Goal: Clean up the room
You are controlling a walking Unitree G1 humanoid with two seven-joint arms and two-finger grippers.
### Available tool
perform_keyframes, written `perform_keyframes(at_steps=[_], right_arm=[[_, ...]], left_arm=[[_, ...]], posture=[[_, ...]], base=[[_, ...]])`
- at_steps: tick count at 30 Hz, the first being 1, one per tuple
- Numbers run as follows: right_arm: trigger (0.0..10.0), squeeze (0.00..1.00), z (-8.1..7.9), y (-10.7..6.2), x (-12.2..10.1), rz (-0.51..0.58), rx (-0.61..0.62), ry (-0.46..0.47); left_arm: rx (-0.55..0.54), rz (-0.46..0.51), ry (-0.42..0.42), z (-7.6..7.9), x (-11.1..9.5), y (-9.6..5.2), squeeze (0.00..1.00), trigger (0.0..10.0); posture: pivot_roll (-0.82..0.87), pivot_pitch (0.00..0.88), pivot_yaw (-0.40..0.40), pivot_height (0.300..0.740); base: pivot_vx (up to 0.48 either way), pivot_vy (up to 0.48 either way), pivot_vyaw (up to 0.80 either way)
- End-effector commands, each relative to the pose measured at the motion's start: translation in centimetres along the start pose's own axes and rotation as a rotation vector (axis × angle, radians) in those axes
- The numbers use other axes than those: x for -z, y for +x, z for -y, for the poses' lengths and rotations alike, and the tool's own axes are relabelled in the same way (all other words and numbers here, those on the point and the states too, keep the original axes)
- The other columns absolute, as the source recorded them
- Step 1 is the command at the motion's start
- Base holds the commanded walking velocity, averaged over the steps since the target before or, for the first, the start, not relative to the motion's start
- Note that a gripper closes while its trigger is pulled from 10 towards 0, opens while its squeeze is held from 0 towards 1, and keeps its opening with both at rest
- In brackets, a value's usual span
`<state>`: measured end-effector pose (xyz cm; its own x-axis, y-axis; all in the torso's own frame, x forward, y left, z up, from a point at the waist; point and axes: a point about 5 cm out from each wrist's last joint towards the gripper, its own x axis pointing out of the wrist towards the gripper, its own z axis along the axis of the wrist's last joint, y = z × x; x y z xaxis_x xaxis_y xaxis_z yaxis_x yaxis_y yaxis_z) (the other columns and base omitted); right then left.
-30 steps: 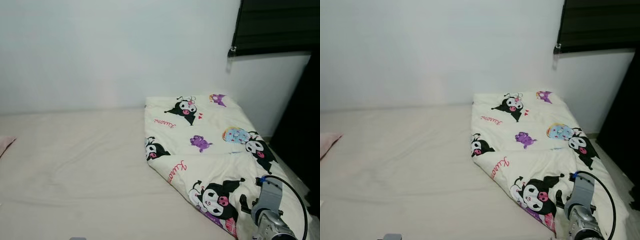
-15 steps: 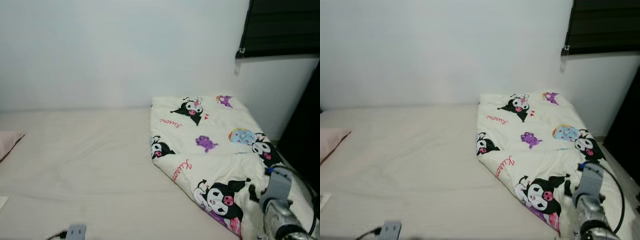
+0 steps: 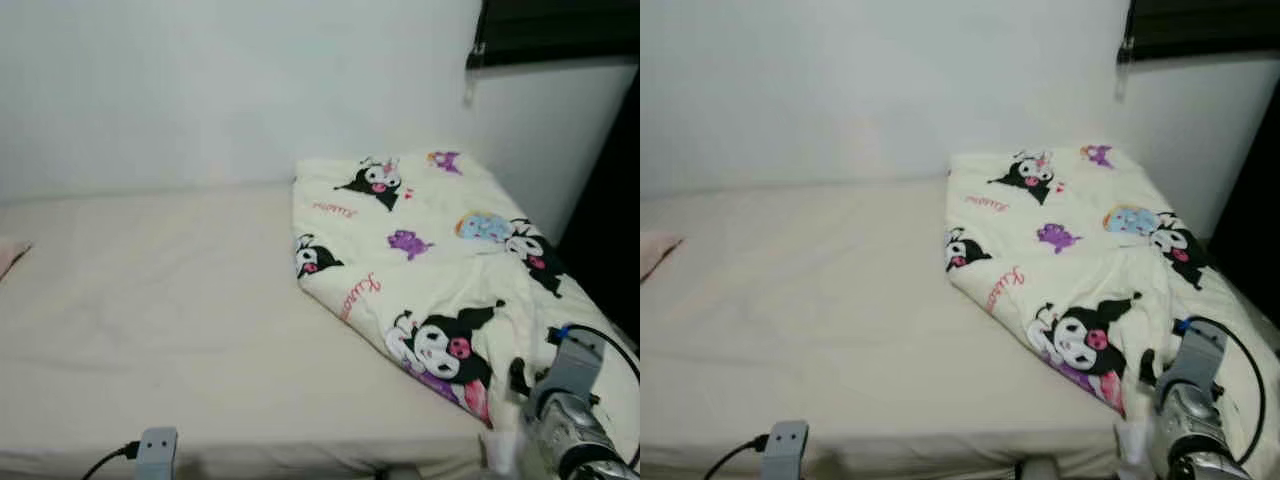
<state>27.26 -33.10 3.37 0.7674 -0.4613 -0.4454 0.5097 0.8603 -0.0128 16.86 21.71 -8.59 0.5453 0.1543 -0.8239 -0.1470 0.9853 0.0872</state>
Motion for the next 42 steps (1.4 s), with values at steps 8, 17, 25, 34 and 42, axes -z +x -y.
perform_keyframes(at_steps=[8, 17, 25, 34, 42], right_arm=[[10.0, 0.0, -1.1, 0.5, -4.4, 0.179, -0.117, 0.11], [10.0, 0.0, -2.1, 0.5, -7.2, 0.29, -0.221, 0.142], [10.0, 0.0, -2.5, 0.5, -8.1, 0.314, -0.248, 0.147], [10.0, 0.0, -2.1, 0.5, -8.7, 0.316, -0.242, 0.156], [10.0, 0.0, -1.3, 0.6, -8.5, 0.301, -0.207, 0.196]], left_arm=[[-0.007, -0.021, 0.057, -0.8, 1.4, -0.4, 0.0, 10.0], [0.011, -0.018, 0.083, -0.2, 1.3, -0.3, 0.0, 10.0], [0.021, -0.025, 0.111, -0.3, 1.5, -0.4, 0.0, 10.0], [0.016, -0.042, 0.128, -0.9, 2.4, -0.6, 0.0, 10.0], [0.005, -0.051, 0.152, -2.3, 3.3, -1.0, 0.0, 10.0]], posture=[[-0.18, 0.028, 0.092, 0.577], [-0.18, 0.041, 0.1, 0.577], [-0.17, 0.054, 0.104, 0.577], [-0.14, 0.092, 0.115, 0.577], [-0.08, 0.129, 0.13, 0.577]], base=[[0.0, 0.0, 0.0], [0.0, 0.0, 0.0], [0.0, 0.0, 0.0], [0.0, 0.0, 0.0], [0.0, 0.0, 0.0]])
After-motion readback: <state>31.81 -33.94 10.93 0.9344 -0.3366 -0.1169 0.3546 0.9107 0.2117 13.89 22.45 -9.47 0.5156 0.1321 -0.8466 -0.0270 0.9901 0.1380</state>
